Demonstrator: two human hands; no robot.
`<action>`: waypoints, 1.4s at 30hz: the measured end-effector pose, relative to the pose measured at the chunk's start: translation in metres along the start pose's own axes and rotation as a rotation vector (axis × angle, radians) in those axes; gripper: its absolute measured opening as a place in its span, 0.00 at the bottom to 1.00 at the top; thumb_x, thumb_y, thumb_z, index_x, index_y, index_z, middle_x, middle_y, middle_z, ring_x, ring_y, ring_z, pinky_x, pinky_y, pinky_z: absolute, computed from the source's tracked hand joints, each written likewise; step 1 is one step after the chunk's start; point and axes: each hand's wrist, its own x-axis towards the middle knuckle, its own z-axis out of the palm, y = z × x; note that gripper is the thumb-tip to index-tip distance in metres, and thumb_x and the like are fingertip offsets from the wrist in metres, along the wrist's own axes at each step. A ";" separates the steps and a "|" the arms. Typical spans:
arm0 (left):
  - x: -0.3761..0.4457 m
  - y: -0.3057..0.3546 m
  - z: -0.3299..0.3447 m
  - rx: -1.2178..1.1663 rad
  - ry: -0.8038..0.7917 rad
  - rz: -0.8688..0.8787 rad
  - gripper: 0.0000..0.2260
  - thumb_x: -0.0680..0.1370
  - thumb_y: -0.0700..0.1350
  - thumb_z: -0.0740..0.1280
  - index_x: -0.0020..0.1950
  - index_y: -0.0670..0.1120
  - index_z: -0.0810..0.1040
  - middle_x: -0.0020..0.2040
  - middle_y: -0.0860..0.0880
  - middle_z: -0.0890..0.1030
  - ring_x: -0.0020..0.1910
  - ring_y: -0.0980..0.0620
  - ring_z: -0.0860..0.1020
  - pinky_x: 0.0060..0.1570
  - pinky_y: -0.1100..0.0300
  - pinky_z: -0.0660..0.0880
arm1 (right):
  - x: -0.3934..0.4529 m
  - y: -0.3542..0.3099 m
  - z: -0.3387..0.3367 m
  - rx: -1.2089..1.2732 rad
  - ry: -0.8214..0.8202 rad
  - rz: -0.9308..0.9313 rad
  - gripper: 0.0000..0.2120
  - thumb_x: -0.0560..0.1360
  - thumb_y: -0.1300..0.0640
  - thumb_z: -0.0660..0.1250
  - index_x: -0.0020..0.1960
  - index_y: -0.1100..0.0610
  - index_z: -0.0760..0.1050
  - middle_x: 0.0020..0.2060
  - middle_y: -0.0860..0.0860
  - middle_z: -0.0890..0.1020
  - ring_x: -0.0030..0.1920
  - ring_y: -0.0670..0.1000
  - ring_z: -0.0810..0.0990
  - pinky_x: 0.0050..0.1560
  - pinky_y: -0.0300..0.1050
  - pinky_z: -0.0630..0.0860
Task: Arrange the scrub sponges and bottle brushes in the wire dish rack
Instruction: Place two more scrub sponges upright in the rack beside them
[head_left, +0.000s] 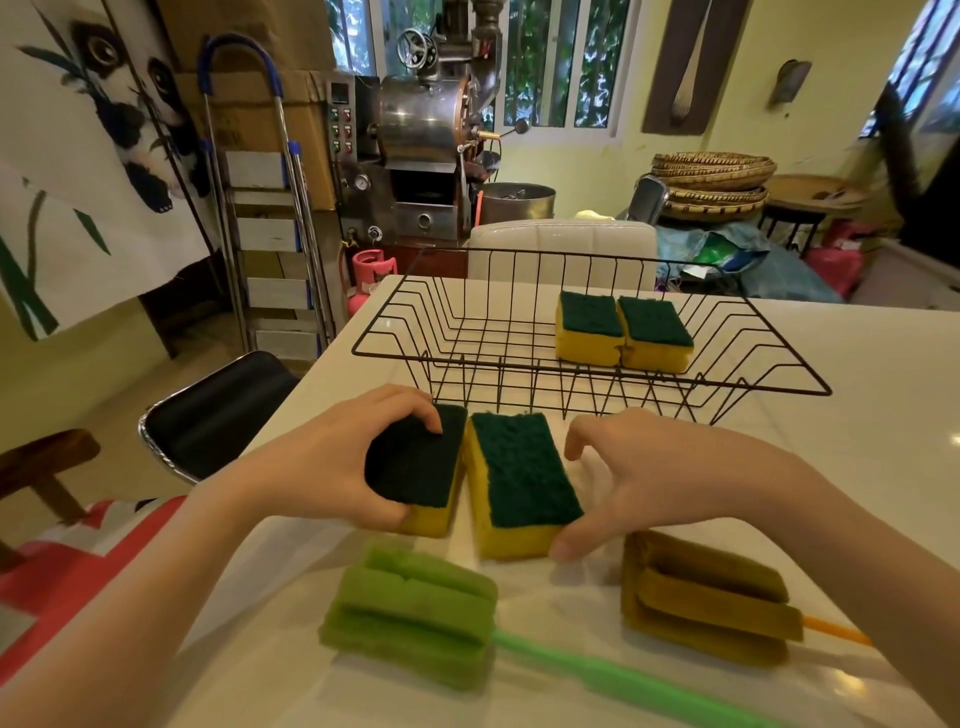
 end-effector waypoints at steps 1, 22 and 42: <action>0.000 0.001 0.001 0.008 0.005 0.003 0.26 0.61 0.54 0.72 0.54 0.64 0.65 0.60 0.65 0.65 0.58 0.68 0.64 0.52 0.74 0.69 | -0.003 0.001 -0.002 -0.013 0.013 0.010 0.41 0.57 0.31 0.68 0.64 0.48 0.63 0.54 0.44 0.73 0.47 0.44 0.70 0.43 0.39 0.69; -0.005 0.027 -0.018 -0.059 0.053 0.032 0.25 0.59 0.59 0.73 0.53 0.65 0.71 0.58 0.67 0.71 0.60 0.70 0.65 0.53 0.80 0.63 | -0.003 -0.006 -0.013 0.168 0.200 -0.320 0.27 0.60 0.46 0.74 0.54 0.42 0.65 0.51 0.44 0.72 0.51 0.46 0.72 0.47 0.44 0.75; 0.150 0.006 -0.080 0.136 0.100 0.079 0.28 0.61 0.53 0.75 0.57 0.59 0.66 0.52 0.58 0.69 0.50 0.58 0.71 0.39 0.70 0.71 | 0.056 0.049 -0.122 0.141 0.437 -0.220 0.27 0.61 0.49 0.75 0.55 0.46 0.65 0.52 0.48 0.72 0.51 0.49 0.71 0.45 0.36 0.72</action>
